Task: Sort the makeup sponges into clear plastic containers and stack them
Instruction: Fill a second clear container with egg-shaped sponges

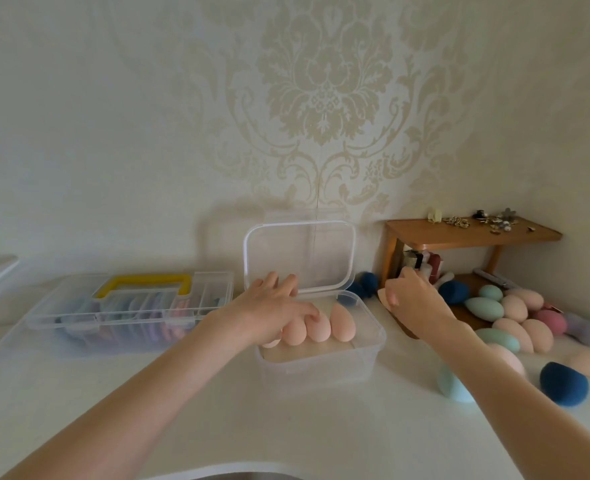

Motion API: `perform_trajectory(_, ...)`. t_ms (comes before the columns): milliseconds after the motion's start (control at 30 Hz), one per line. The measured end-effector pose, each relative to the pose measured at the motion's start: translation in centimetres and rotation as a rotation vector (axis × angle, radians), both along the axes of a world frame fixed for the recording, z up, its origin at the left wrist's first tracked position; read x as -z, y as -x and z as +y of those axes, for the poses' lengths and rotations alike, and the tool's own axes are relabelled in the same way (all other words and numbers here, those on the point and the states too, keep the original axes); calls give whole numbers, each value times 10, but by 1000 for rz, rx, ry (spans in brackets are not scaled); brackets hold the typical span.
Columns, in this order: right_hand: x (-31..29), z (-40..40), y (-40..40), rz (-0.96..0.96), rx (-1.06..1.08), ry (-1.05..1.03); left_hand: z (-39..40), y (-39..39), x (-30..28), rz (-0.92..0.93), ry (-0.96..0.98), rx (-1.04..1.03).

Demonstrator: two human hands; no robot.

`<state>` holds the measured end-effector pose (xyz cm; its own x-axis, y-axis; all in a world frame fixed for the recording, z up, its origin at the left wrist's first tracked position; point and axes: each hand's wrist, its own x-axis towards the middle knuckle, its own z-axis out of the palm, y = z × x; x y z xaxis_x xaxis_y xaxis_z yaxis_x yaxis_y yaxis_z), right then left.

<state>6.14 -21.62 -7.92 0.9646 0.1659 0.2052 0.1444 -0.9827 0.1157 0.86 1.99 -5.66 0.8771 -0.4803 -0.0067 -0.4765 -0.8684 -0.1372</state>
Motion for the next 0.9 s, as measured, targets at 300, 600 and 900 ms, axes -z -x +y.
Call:
perform_trajectory(300,-61,42,47,204,-235,-1072,7,-6,2,46,32,-19)
perform_trajectory(600,-20,87,50,605,-432,-531,13,-10,-5,162,152,-40)
perform_trajectory(900,-2,105,46,503,-395,-492,19,-15,-16,316,132,-72)
